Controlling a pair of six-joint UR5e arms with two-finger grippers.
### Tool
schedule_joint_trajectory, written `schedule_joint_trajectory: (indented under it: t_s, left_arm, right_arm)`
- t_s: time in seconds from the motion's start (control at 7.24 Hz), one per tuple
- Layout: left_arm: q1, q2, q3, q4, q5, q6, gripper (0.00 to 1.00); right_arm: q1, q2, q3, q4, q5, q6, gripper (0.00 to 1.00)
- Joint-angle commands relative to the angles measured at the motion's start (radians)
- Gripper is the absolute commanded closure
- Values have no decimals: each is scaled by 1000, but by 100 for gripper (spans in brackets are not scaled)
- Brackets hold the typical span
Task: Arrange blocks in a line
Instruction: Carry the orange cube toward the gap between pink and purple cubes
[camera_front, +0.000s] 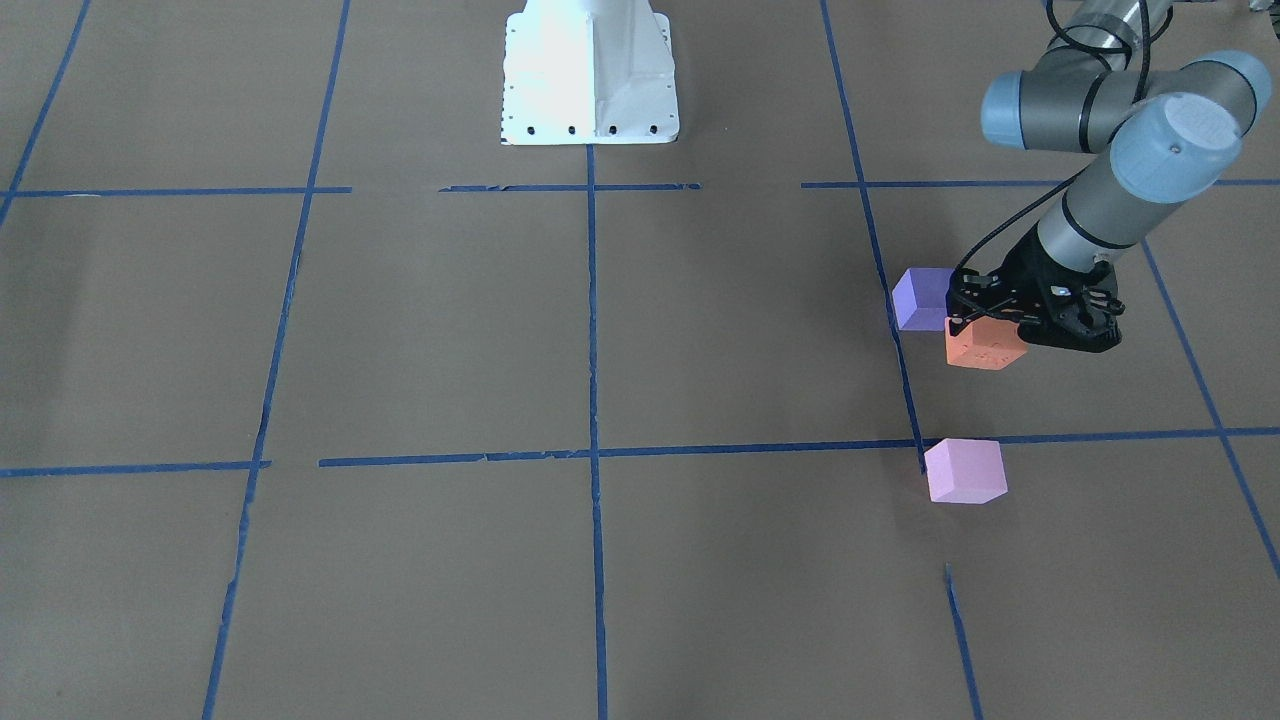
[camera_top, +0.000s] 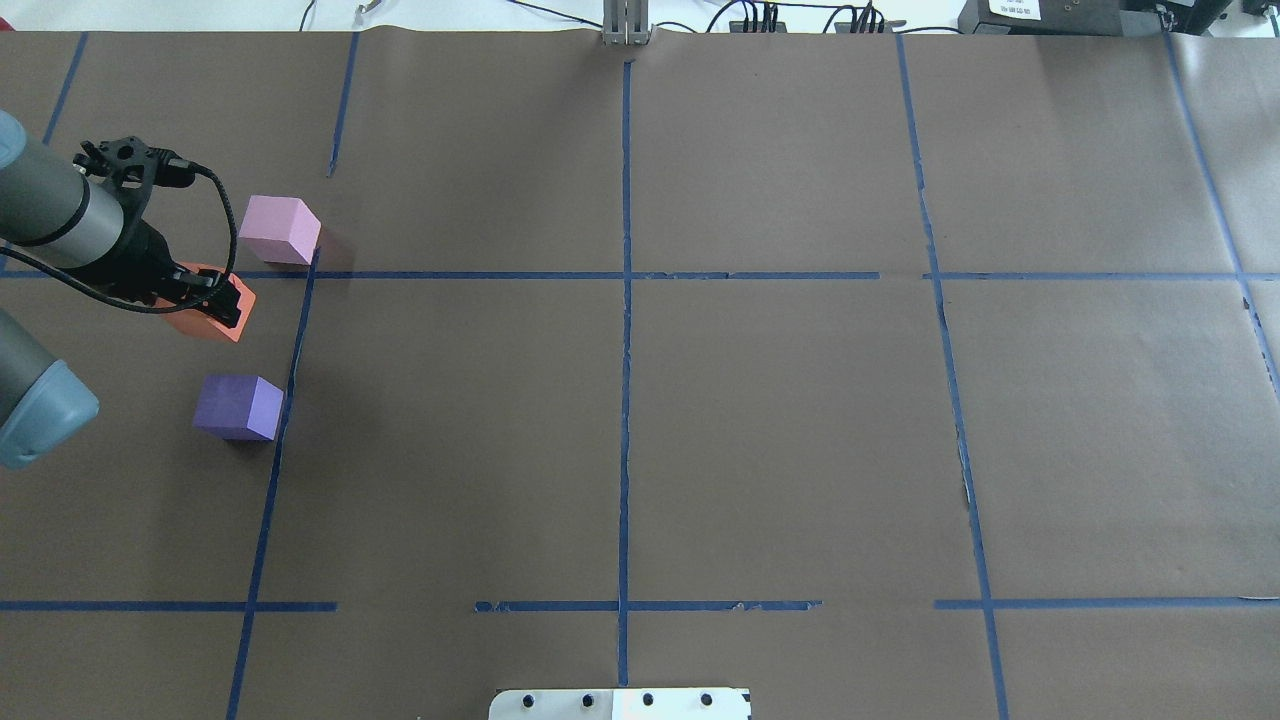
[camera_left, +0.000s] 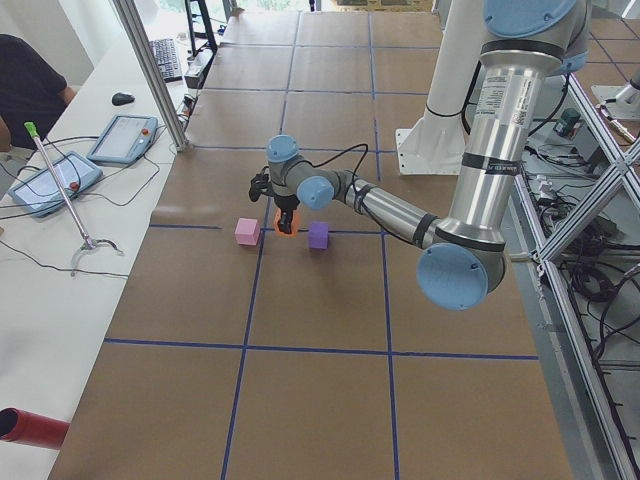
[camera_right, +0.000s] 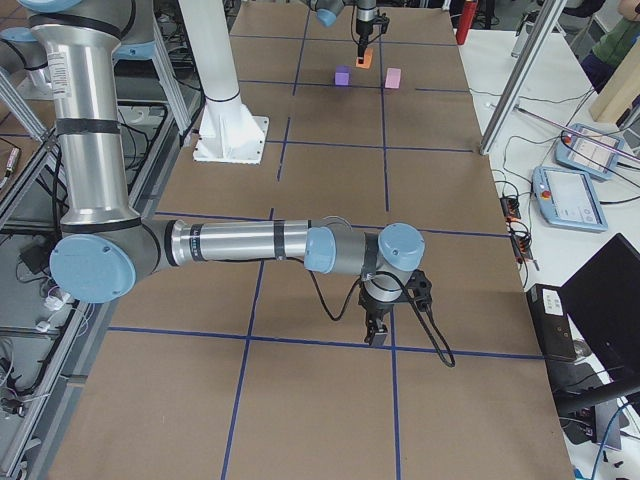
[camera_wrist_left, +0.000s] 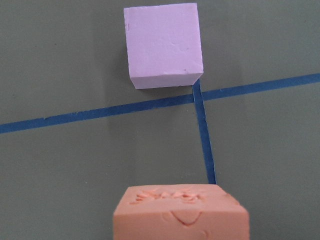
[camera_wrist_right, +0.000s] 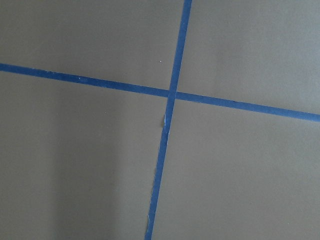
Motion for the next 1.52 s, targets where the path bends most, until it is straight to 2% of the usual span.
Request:
schedule_joint_trajectory:
  t_s: [0.0,0.14,0.41,1.38]
  left_arm:
    - [1,-55,87,-23,-12,4,75]
    - [4,-81,143,-48,-19,4,74]
    - [5,-91,173,-48,-54,1,74]
    - [9,-94,207,-49,-85,-30,74]
  right_arm:
    - [0,0,0,0,0,0,0]
    - [0,0,0,0,0,0,0]
    - [0,0,0,0,0,0,0]
    - [0,0,0,0,0,0,0]
